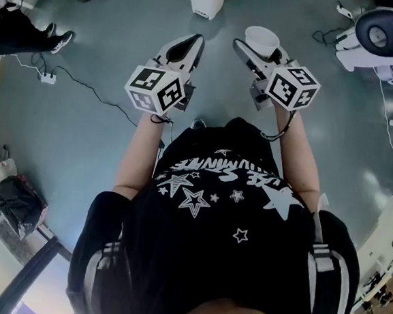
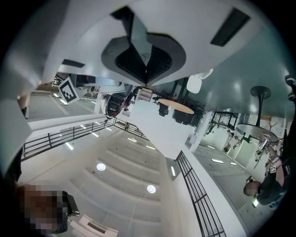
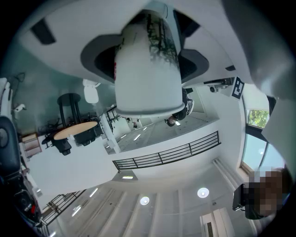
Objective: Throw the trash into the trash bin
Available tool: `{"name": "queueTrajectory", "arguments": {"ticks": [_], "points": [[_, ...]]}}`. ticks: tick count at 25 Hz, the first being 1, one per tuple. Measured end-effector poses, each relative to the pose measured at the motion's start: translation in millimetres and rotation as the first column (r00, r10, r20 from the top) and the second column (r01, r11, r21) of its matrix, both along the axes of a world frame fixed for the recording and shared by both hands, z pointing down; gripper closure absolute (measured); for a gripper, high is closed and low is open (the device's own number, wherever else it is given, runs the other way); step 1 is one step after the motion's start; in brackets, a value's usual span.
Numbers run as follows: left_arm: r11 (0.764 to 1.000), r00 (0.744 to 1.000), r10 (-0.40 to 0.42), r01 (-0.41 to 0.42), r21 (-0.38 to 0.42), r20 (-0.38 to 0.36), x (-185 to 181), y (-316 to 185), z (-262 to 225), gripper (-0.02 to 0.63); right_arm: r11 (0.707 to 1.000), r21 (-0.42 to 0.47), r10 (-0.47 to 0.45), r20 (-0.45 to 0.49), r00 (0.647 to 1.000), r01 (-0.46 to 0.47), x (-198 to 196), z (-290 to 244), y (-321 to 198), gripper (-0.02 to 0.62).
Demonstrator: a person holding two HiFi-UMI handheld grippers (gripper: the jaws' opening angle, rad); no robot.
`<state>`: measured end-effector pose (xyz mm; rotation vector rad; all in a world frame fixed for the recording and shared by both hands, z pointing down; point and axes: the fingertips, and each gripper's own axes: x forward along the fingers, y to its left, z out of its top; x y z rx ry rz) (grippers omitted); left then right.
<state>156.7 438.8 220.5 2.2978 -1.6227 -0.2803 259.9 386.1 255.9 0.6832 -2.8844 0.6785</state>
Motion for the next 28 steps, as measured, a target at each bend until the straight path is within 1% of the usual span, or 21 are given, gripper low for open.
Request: {"name": "queueTrajectory", "arguments": {"ticks": [6, 10, 15, 21, 25, 28], "points": [[1.0, 1.0, 0.007, -0.007, 0.013, -0.01, -10, -6, -2, 0.595, 1.0, -0.009, 0.017, -0.019, 1.0, -0.018, -1, 3, -3, 0.265], [1.0, 1.0, 0.002, -0.002, 0.007, -0.014, -14, -13, 2, 0.595, 0.999, -0.012, 0.038, -0.015, 0.999, -0.038, 0, 5, -15, 0.265], [1.0, 1.0, -0.014, 0.014, 0.002, 0.005, -19, -18, 2, 0.595, 0.999, -0.02, 0.026, -0.011, 1.0, -0.026, -8, 11, -26, 0.265], [0.998, 0.999, -0.051, 0.051, -0.021, -0.001, -51, -74, 11, 0.595, 0.999, -0.036, -0.006, -0.012, 1.0, 0.006, -42, 20, -87, 0.265], [0.996, 0.998, -0.069, 0.069, -0.056, 0.0, -60, -104, 23, 0.595, 0.997, -0.072, -0.021, -0.006, 1.0, 0.02, -53, 31, -119, 0.265], [0.994, 0.996, -0.085, 0.085, -0.074, 0.006, -70, -135, 26, 0.595, 0.996, -0.084, -0.031, 0.0, 1.0, 0.031, -62, 35, -153, 0.265]]}}
